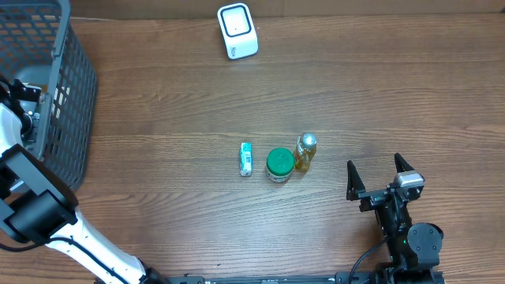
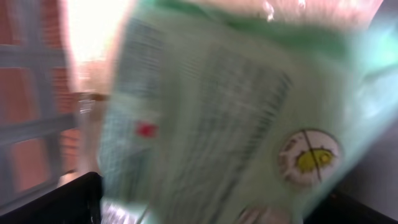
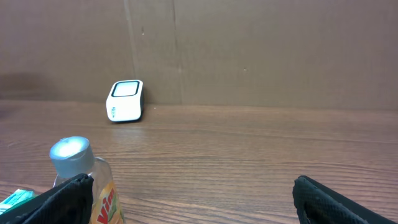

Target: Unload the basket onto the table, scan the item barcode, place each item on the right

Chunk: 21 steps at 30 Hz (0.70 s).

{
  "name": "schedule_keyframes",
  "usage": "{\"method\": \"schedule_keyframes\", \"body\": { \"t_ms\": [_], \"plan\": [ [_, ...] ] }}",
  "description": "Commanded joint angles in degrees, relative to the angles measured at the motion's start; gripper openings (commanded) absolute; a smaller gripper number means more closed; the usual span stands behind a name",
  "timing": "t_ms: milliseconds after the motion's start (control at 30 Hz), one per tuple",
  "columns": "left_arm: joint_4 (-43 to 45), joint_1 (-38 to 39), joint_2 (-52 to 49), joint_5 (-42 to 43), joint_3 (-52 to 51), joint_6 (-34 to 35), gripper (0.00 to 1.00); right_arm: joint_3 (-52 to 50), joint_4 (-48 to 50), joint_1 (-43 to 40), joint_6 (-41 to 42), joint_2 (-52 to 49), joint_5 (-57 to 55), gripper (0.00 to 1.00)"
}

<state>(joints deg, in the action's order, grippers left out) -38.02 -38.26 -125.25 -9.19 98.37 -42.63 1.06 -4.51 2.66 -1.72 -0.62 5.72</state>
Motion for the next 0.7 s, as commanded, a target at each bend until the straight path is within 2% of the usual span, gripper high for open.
{"method": "schedule_keyframes", "body": {
  "t_ms": [0,67,133,167,267,300,367,500,667],
  "plan": [
    [-0.3,0.0,-3.7,1.0,1.2,-1.3,0.99,-0.6,0.3,-0.1,-0.3,0.5,0.0,1.0],
    [-0.8,0.0,-4.5,0.7,1.2,-1.3,0.99,-0.6,0.3,-0.1,-0.3,0.5,0.0,1.0],
    [-1.0,0.0,-4.8,-0.5,1.2,-1.3,0.88,-0.6,0.3,-0.1,-0.3,0.5,-0.1,1.0],
    [-1.0,0.0,-4.8,-0.9,1.2,-1.3,0.77,-0.6,0.3,-0.1,-0.3,0.5,0.0,1.0],
    [-1.0,0.0,-4.7,-3.0,1.2,-1.3,0.55,-0.6,0.2,-0.1,-0.3,0.5,-0.1,1.0],
    [-1.0,0.1,-4.7,-3.5,1.2,-0.9,0.43,-0.6,0.2,-0.1,-0.3,0.5,-0.1,1.0],
    [-1.0,0.0,-4.7,-3.9,1.2,-0.1,0.33,-0.6,0.2,-0.1,-0.3,0.5,0.0,1.0],
    [-0.9,0.0,-4.0,-3.7,1.7,3.7,0.25,-0.6,0.2,-0.1,-0.3,0.5,-0.1,1.0],
    [-1.2,0.0,-0.8,-1.8,4.2,12.4,0.23,-0.6,0.2,-0.1,-0.3,0.5,0.0,1.0]
  ]
}}
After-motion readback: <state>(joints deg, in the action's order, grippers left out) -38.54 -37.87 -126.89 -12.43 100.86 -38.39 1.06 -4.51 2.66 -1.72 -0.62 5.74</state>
